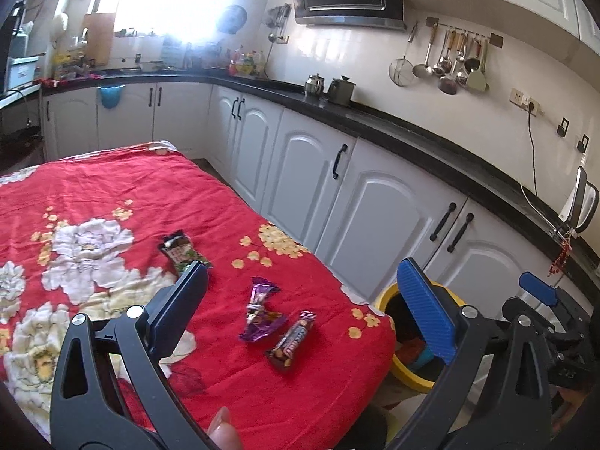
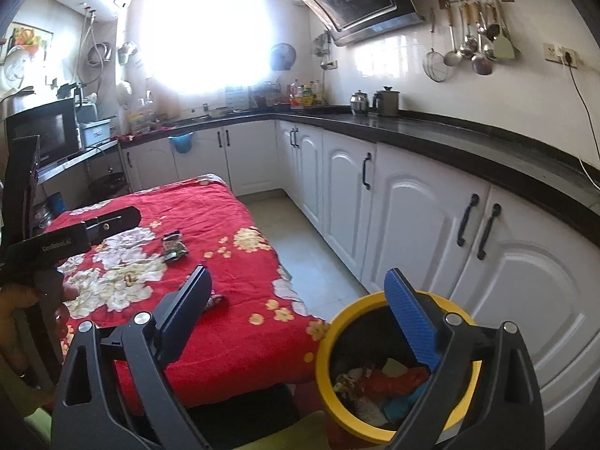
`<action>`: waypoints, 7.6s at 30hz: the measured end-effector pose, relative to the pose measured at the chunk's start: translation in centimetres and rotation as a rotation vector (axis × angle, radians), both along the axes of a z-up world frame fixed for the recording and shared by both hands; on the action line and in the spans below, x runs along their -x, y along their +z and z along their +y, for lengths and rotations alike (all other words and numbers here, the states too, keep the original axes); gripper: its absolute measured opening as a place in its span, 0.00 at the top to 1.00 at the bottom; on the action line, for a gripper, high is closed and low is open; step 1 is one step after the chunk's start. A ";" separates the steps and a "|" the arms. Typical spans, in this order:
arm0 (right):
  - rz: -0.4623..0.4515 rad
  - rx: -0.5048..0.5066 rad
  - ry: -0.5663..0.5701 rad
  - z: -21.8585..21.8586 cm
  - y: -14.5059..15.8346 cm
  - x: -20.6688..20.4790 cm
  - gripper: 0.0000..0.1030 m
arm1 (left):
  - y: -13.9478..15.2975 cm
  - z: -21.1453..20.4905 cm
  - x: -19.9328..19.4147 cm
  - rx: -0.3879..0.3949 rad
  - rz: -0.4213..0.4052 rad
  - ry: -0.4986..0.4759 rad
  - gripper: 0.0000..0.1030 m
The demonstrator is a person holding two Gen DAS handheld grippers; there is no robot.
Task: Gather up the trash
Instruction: 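Move both open tools back from the bin to the table, then grasp the orange-purple snack bag with the left tool while the right tool grasps the brown chocolate bar, then carry the snack bag and chocolate bar over the yellow bin and release both, then move both open tools back from the bin to the table, then grasp the purple wrapper with the right tool while the left tool grasps the green-black packet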
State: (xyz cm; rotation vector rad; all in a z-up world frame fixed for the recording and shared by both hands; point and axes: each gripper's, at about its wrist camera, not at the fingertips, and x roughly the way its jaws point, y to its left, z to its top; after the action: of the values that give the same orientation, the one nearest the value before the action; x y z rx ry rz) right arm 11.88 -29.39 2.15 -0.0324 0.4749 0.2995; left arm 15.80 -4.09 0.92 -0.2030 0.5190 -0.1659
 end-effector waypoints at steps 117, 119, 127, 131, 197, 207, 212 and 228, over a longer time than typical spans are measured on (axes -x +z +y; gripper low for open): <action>0.214 -0.138 -0.067 -6.5 -3.7 -6.6 0.83 | -3.9 -10.6 -5.1 -0.112 0.144 -0.490 0.81; 0.219 -0.139 -0.090 -7.7 -4.0 -6.3 0.83 | -3.8 -11.9 -5.6 -0.106 0.138 -0.501 0.81; 0.225 -0.120 -0.184 -12.1 -5.7 -5.3 0.83 | -4.3 -17.1 -7.9 -0.074 0.149 -0.545 0.81; 0.239 -0.111 -0.219 -13.3 -7.1 -5.0 0.83 | -5.1 -19.8 -9.2 -0.079 0.165 -0.566 0.81; 0.053 -0.014 -0.106 -2.2 -2.8 -3.9 0.07 | -2.5 -4.0 -7.5 -0.037 0.077 -0.146 0.10; 0.053 -0.015 0.030 4.4 -1.7 -5.4 0.07 | -2.2 1.9 -7.1 -0.032 0.070 -0.044 0.10; 0.077 -0.022 0.100 7.6 -1.9 -6.8 0.07 | -2.5 5.2 -7.4 -0.027 0.081 0.011 0.10; 0.300 0.055 0.264 16.0 -9.2 -12.1 0.21 | -7.6 13.2 -11.5 0.081 0.238 0.107 0.10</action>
State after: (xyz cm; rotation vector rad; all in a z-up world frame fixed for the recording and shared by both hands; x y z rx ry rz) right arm 23.97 -13.41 -7.09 -0.1055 0.7790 0.5549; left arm 27.31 9.12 -6.63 -0.3314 0.7373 -0.0585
